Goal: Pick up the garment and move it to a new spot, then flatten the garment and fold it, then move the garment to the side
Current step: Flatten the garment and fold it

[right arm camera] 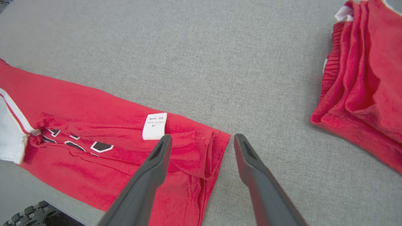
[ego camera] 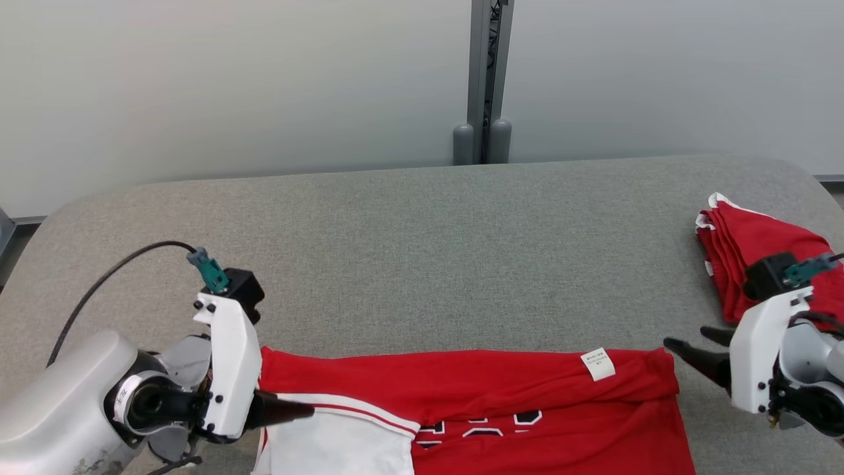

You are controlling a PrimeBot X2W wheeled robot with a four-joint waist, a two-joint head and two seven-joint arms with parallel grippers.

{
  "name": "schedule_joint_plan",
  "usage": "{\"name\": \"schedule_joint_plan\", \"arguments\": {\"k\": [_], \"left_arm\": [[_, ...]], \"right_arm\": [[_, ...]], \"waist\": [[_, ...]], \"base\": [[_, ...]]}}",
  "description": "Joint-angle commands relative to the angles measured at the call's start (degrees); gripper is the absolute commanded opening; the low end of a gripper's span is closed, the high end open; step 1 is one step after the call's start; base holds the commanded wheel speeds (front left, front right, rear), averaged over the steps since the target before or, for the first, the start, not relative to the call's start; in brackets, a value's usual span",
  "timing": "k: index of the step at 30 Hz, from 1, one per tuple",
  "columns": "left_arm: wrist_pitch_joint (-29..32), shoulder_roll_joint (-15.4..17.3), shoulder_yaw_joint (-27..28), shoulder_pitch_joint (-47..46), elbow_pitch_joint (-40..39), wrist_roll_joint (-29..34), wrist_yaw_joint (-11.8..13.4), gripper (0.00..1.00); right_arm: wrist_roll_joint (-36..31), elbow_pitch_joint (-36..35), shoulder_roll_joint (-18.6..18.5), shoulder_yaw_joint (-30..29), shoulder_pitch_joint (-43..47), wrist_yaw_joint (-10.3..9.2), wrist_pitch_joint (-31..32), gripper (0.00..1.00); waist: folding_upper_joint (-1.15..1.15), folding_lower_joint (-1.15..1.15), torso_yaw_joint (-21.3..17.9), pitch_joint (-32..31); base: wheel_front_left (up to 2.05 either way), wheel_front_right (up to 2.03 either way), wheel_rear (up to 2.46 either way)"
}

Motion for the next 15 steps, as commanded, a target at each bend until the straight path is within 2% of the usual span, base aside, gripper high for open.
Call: {"name": "schedule_joint_plan", "arguments": {"k": [1,6,9,12,13,15], "left_arm": [[-2.27,0.36,1.01,0.38,-0.31,0.81,-0.77,1.0],[-15.36,0.48,5.24,2.88,-1.68,3.87,-2.51,1.0],[-24.76,0.54,8.33,5.12,-2.47,6.08,-2.02,1.0],[-34.41,-0.01,11.74,7.62,-3.32,8.06,-0.78,1.0],[-34.41,-0.01,11.74,7.62,-3.32,8.06,-0.78,1.0],[-40.79,0.01,13.57,9.21,-3.87,10.49,0.74,1.0]], "right_arm": [[0.65,-0.37,-0.97,-0.97,1.16,0.01,-2.53,1.0],[1.83,-1.16,-2.94,-5.66,4.01,0.01,-15.85,1.0],[1.36,-0.17,-3.43,-8.23,6.9,0.01,-24.28,1.0],[0.6,1.9,-2.63,-11.88,9.68,0.01,-28.11,1.0],[0.6,1.9,-2.63,-11.88,9.68,0.01,-28.11,1.0],[-0.63,3.22,-1.13,-16.31,11.28,0.01,-28.75,1.0]], "waist": [[0.0,0.0,0.0,-0.3],[0.0,0.0,-0.1,-1.23],[0.0,0.0,-0.03,-1.61],[0.0,0.0,0.03,-1.59],[0.0,0.0,0.03,-1.59],[0.0,0.0,-0.05,-1.4]], "base": [[0.0,0.0,0.0],[0.0,0.0,0.0],[0.0,0.0,0.0],[0.0,0.0,0.0],[0.0,0.0,0.0],[0.0,0.0,0.0]]}}
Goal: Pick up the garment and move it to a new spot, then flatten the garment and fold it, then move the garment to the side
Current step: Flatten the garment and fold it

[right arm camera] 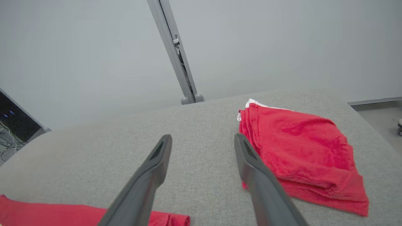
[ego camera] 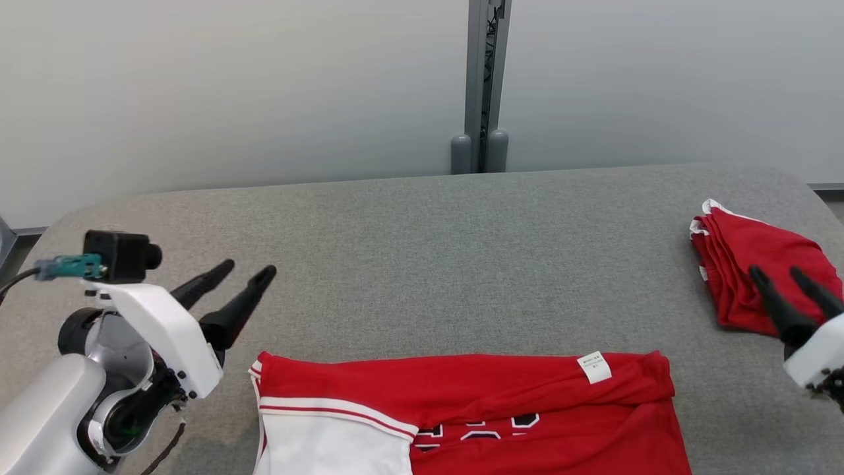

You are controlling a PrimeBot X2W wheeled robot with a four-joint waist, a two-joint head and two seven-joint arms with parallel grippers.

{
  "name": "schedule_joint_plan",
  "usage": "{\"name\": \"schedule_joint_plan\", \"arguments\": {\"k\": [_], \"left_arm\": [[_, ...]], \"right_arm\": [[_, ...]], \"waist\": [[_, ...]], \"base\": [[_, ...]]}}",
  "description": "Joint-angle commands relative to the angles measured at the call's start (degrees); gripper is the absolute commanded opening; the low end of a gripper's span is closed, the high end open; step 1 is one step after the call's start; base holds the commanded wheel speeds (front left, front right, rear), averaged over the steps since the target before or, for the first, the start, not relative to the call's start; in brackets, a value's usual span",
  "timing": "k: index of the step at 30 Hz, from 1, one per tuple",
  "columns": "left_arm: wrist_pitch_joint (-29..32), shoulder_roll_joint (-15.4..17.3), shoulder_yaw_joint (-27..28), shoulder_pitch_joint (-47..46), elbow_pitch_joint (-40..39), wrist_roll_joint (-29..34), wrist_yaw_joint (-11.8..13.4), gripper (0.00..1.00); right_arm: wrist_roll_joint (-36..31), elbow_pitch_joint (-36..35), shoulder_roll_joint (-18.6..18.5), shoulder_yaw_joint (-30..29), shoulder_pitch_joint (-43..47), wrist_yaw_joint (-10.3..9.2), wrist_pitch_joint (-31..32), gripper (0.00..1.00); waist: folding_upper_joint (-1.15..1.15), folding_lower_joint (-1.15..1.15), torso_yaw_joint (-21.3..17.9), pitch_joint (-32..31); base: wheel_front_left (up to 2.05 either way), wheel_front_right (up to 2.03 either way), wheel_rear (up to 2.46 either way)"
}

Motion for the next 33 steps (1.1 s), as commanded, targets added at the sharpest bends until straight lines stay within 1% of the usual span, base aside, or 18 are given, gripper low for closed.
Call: {"name": "schedule_joint_plan", "arguments": {"k": [1,2,4,7,10,13,15,17,20,23,25,30,33], "left_arm": [[-3.78,-0.02,1.18,1.61,-0.52,1.49,1.2,1.0],[-6.97,-0.33,2.02,2.57,-0.86,2.75,2.26,1.0],[-12.47,-0.93,2.96,4.53,-1.67,5.25,4.35,1.0],[-20.64,-3.07,4.39,7.7,-3.07,7.77,7.13,1.0],[-27.66,-5.32,5.26,11.1,-4.15,9.72,9.28,1.0],[-31.24,-7.07,5.81,13.83,-4.38,12.7,11.6,1.0],[-32.2,-8.7,6.97,15.97,-4.51,14.31,12.61,1.0],[-32.6,-10.07,9.08,17.66,-4.82,16.82,13.53,1.0],[-32.65,-13.55,13.16,20.74,-6.36,22.44,13.93,1.0],[-32.66,-16.53,15.69,23.03,-6.31,27.95,13.21,1.0],[-32.66,-18.38,16.29,24.5,-5.25,30.52,12.4,1.0],[-32.68,-22.39,18.82,26.11,-4.24,35.46,9.74,1.0],[-32.68,-24.42,20.24,26.73,-3.2,37.41,7.85,1.0]], "right_arm": [[-2.09,0.2,1.26,-4.98,0.63,0.01,-0.47,1.0],[-4.11,0.39,2.29,-9.34,1.82,0.01,-0.48,1.0],[-8.75,-0.37,5.58,-17.94,5.76,0.01,-0.41,1.0],[-16.2,-3.73,10.8,-30.29,12.01,0.01,-0.43,1.0],[-22.79,-7.87,16.27,-38.94,18.99,0.02,-0.45,1.0],[-27.98,-10.56,20.39,-43.92,24.33,0.01,-0.44,1.0],[-30.76,-10.93,22.09,-45.33,26.7,0.01,-0.46,1.0],[-32.11,-11.11,23.6,-46.17,28.3,0.01,-0.46,1.0],[-33.9,-10.36,24.36,-46.18,29.75,0.01,-0.46,1.0],[-35.97,-8.77,24.43,-44.03,30.0,0.01,-0.46,1.0],[-36.38,-7.85,24.54,-44.04,29.1,0.01,-0.46,1.0],[-36.61,-5.77,25.33,-43.5,27.93,0.01,-0.46,1.0],[-36.06,-3.82,25.54,-42.82,27.03,0.01,-0.45,1.0]], "waist": [[0.0,0.0,-0.15,0.23],[0.0,0.0,-0.22,0.39],[0.0,0.0,-0.28,0.7],[0.0,0.0,-0.13,1.09],[0.0,0.0,0.26,1.47],[0.0,0.0,0.59,1.84],[0.0,0.0,0.73,1.98],[0.0,0.0,0.99,2.07],[0.0,0.0,1.3,2.22],[0.0,0.0,1.49,2.34],[0.0,0.0,1.53,2.43],[0.0,0.0,1.67,2.73],[0.0,0.0,1.66,2.94]], "base": [[0.0,0.0,0.0],[0.0,0.0,0.0],[0.0,0.0,0.0],[0.0,0.0,0.0],[0.0,0.0,0.0],[0.0,0.0,0.0],[0.0,0.0,0.0],[0.0,0.0,0.0],[0.0,0.0,0.0],[0.0,0.0,0.0],[0.0,0.0,0.0],[0.0,0.0,0.0],[0.0,0.0,0.0]]}}
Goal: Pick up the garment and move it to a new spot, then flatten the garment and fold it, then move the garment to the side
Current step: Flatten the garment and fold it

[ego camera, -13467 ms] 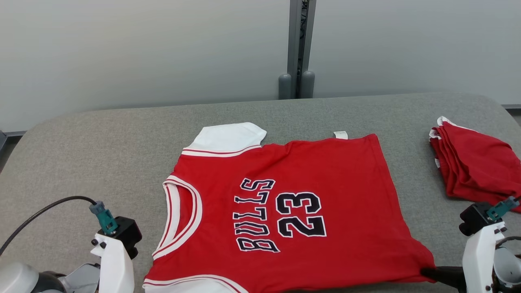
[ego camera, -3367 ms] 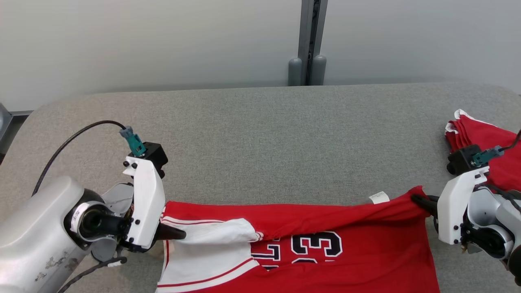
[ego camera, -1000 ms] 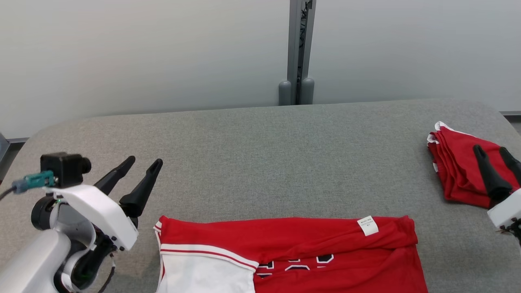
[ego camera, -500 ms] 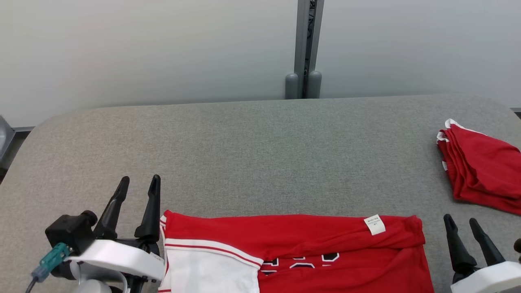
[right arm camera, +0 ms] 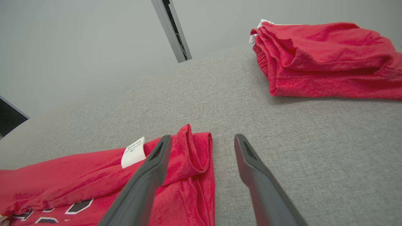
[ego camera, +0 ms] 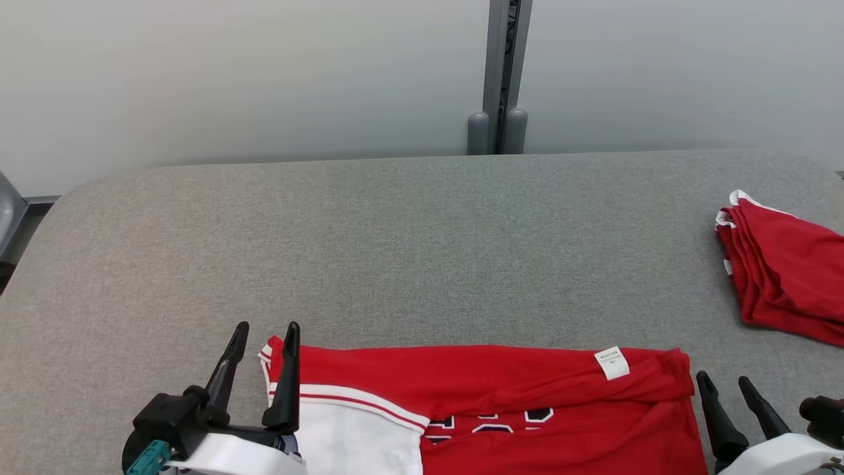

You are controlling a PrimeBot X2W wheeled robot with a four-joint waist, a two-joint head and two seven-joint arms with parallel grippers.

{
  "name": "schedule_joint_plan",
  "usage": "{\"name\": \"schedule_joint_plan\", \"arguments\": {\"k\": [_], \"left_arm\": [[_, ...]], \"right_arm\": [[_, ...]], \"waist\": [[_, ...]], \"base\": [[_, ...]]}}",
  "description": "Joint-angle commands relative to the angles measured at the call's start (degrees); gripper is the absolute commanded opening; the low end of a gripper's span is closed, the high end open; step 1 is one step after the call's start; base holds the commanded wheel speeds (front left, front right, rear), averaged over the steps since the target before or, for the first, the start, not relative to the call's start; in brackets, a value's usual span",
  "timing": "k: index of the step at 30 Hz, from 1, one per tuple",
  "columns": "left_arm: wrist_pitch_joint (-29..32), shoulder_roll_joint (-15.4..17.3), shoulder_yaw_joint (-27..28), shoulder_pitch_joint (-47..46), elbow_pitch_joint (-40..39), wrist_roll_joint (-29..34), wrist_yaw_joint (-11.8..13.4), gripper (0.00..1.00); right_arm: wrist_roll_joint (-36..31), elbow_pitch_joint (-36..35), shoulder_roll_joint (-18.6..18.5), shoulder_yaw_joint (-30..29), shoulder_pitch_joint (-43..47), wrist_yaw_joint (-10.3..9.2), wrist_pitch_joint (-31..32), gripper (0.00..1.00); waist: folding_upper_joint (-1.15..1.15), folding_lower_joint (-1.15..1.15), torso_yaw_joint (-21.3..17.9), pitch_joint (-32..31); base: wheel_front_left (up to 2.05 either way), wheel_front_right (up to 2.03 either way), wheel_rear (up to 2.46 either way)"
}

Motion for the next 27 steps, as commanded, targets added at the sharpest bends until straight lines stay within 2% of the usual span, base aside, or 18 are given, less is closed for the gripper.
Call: {"name": "schedule_joint_plan", "arguments": {"k": [1,2,8,16,20,21,22,23,27], "left_arm": [[-0.23,-0.74,0.95,0.53,0.79,1.08,-1.15,1.0],[-0.22,-1.97,1.53,0.45,1.69,2.07,-2.47,1.0],[-0.23,-4.48,2.97,-0.67,3.49,4.67,-5.38,1.0],[-0.23,-6.25,4.08,-1.4,5.22,6.97,-7.79,1.0],[-0.23,-7.1,4.79,-1.29,6.19,7.82,-8.53,1.0],[-0.23,-7.27,4.98,-1.3,6.46,7.92,-8.81,1.0],[-0.23,-7.42,5.15,-1.33,6.68,8.1,-8.94,1.0],[-0.23,-7.52,5.33,-1.35,6.85,8.25,-9.09,1.0],[-0.23,-7.88,6.11,-1.32,7.36,8.95,-9.66,1.0]], "right_arm": [[0.64,1.54,-0.05,0.27,-1.1,0.01,0.12,1.0],[0.78,3.19,-0.08,1.33,-2.32,0.01,0.94,1.0],[3.43,8.88,0.54,3.59,-5.22,0.01,4.63,1.0],[7.52,15.26,1.62,5.22,-7.96,0.01,11.06,1.0],[10.42,15.21,2.61,7.38,-8.03,0.03,13.86,1.0],[11.3,15.01,2.76,7.77,-7.88,0.03,14.43,0.56],[12.13,15.06,2.79,7.99,-7.73,0.06,14.9,0.23],[12.61,15.0,2.64,8.38,-7.66,0.06,15.24,0.0],[14.42,14.51,1.75,8.66,-8.15,0.0,14.81,0.0]], "waist": [[0.0,0.0,0.0,0.1],[0.0,0.0,0.07,0.2],[0.0,0.0,0.61,0.63],[0.0,0.0,1.55,1.47],[0.0,0.0,2.05,1.57],[0.0,0.0,2.14,1.56],[0.0,0.0,2.22,1.52],[0.0,0.0,2.29,1.47],[0.0,0.0,2.38,1.25]], "base": [[0.0,0.0,0.0],[0.0,0.0,0.0],[0.0,0.0,0.0],[0.0,0.0,0.0],[0.0,0.0,0.0],[0.0,0.0,0.0],[0.0,0.0,0.0],[0.0,0.0,0.0],[0.0,0.0,0.0]]}}
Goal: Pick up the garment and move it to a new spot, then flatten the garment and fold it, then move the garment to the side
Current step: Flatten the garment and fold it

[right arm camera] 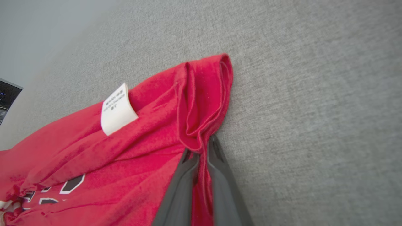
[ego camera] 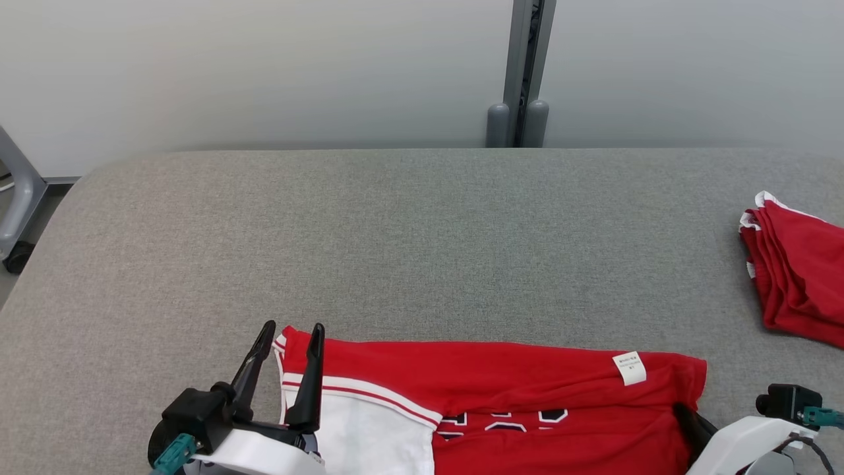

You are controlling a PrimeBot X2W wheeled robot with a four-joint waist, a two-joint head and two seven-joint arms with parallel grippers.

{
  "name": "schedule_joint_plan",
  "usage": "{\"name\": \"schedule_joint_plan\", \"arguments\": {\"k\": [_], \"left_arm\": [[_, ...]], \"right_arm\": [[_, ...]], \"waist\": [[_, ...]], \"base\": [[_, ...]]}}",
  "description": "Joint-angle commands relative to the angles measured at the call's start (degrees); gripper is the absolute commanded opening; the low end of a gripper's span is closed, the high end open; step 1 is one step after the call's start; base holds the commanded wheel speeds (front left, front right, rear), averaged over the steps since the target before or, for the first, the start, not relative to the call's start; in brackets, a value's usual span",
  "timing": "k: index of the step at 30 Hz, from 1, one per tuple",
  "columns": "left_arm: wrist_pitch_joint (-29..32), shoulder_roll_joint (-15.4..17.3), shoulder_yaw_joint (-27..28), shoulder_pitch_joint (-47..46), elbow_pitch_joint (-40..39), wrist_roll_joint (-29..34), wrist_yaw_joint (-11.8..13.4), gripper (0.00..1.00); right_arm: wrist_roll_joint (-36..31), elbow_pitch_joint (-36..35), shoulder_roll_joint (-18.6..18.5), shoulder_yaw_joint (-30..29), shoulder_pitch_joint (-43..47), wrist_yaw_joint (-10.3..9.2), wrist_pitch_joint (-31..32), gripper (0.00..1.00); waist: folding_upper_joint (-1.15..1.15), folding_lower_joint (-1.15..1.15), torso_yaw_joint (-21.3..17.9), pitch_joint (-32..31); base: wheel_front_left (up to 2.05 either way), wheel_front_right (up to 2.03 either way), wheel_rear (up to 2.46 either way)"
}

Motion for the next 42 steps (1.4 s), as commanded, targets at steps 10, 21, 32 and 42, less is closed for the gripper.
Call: {"name": "schedule_joint_plan", "arguments": {"k": [10,21,32,42], "left_arm": [[-0.23,-0.61,1.59,0.34,0.46,1.69,-1.31,1.0],[-0.24,-0.87,4.03,1.94,-0.19,2.96,-1.88,1.0],[-0.24,-1.38,6.24,3.29,-0.32,3.24,-2.31,1.0],[-0.24,-1.61,7.27,3.24,0.98,3.83,-3.3,1.0]], "right_arm": [[2.59,-2.91,-3.78,-0.04,-1.59,-0.01,-6.08,0.0],[4.55,-1.02,-9.16,-1.93,-2.31,-0.01,-9.98,0.0],[0.88,-12.16,-10.33,-0.62,-0.48,0.0,-13.57,0.0],[-3.66,-27.27,-4.22,0.34,4.36,0.0,-10.07,0.0]], "waist": [[0.0,0.0,-1.23,-0.52],[0.0,0.0,-1.92,-1.51],[0.0,0.0,-0.74,-3.1],[0.0,0.0,2.14,-4.75]], "base": [[0.0,0.0,0.0],[0.0,0.0,0.0],[0.0,0.0,0.0],[0.0,0.0,0.0]]}}
